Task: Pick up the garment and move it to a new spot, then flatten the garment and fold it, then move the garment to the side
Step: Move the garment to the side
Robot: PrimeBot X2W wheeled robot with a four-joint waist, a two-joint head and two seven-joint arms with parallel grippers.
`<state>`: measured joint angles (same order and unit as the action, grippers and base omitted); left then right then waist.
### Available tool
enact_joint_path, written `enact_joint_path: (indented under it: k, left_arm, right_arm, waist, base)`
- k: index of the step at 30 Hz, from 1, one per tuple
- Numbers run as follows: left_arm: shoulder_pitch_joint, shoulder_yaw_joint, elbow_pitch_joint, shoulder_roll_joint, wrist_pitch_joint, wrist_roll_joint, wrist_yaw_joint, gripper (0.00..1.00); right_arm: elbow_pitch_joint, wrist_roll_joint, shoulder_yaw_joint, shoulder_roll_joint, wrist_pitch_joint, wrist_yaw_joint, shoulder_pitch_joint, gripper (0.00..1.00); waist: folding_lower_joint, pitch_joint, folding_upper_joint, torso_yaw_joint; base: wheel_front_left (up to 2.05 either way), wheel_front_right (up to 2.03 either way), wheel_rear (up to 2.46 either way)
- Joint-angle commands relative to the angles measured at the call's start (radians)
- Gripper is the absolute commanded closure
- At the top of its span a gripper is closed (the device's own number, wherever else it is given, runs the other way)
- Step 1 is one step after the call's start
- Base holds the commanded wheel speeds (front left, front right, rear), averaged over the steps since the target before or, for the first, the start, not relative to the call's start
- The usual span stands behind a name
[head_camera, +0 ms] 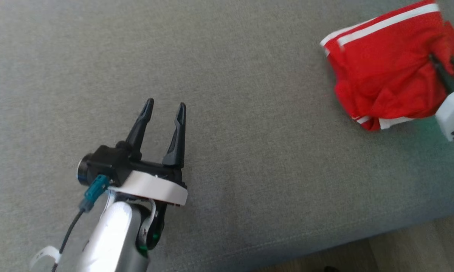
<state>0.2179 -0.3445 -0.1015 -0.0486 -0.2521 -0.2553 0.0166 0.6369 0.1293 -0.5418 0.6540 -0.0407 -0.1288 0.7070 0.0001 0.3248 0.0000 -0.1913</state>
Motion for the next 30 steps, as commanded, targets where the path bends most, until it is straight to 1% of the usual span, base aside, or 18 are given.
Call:
enact_joint_path:
  k: [1, 4, 9, 17, 18, 19, 20, 21, 25, 30]
  left_arm:
    - [0.035, 0.033, 0.029, -0.002, -0.01, 0.013, -0.004, 0.0]
    - [0.041, 0.035, 0.028, -0.002, -0.01, 0.017, -0.009, 0.0]
    - [0.05, 0.041, 0.022, -0.002, -0.01, 0.025, -0.019, 0.0]
    - [0.049, 0.048, 0.014, -0.002, -0.01, 0.029, -0.026, 0.0]
    - [0.049, 0.047, 0.012, -0.002, -0.01, 0.029, -0.027, 0.0]
    - [0.049, 0.047, 0.01, -0.002, -0.01, 0.027, -0.027, 0.0]
    - [0.049, 0.047, 0.01, -0.002, -0.01, 0.025, -0.026, 0.0]
    - [0.049, 0.048, 0.009, -0.002, -0.01, 0.024, -0.025, 0.0]
    - [0.042, 0.047, 0.007, -0.002, -0.01, 0.017, -0.021, 0.0]
    - [0.027, 0.048, 0.008, -0.002, -0.01, 0.007, -0.015, 0.0]
  right_arm:
    - [-0.009, 0.017, 0.024, 0.042, 0.021, -0.002, 0.013, 1.0]
    - [0.004, 0.023, 0.047, 0.044, 0.036, -0.002, 0.018, 1.0]
    - [0.043, -0.001, 0.104, 0.04, 0.086, -0.002, 0.021, 1.0]
    - [0.071, -0.036, 0.161, 0.024, 0.104, -0.002, 0.015, 1.0]
    - [0.077, -0.035, 0.17, 0.02, 0.108, -0.002, 0.012, 0.85]
    - [0.081, -0.036, 0.178, 0.015, 0.112, -0.002, 0.009, 0.67]
    - [0.078, -0.045, 0.185, 0.013, 0.108, -0.002, 0.007, 0.17]
    - [0.077, -0.059, 0.2, 0.011, 0.104, -0.002, 0.008, 0.0]
    - [0.069, -0.101, 0.26, -0.011, 0.103, -0.002, -0.009, 0.0]
    - [0.039, -0.132, 0.302, -0.022, 0.11, -0.002, -0.031, 0.0]
  waist:
    - [-0.0001, 0.024, 0.0, -0.014]
    - [-0.0001, 0.037, 0.0, -0.016]
    - [-0.0001, 0.057, 0.0, -0.012]
    - [-0.0001, 0.06, 0.0, -0.005]
    - [-0.0001, 0.057, 0.0, -0.004]
    - [-0.0001, 0.053, 0.0, -0.004]
    - [-0.0001, 0.049, 0.0, -0.003]
    - [-0.0001, 0.046, 0.0, -0.003]
    - [-0.0001, 0.023, 0.0, -0.004]
    - [-0.0001, -0.009, 0.0, -0.003]
  base:
    - [0.0, 0.0, 0.0]
    - [0.0, 0.0, 0.0]
    - [0.0, 0.0, 0.0]
    - [0.0, 0.0, 0.0]
    - [0.0, 0.0, 0.0]
    - [0.0, 0.0, 0.0]
    - [0.0, 0.0, 0.0]
    - [0.0, 0.0, 0.0]
    - [0.0, 0.0, 0.0]
    - [0.0, 0.0, 0.0]
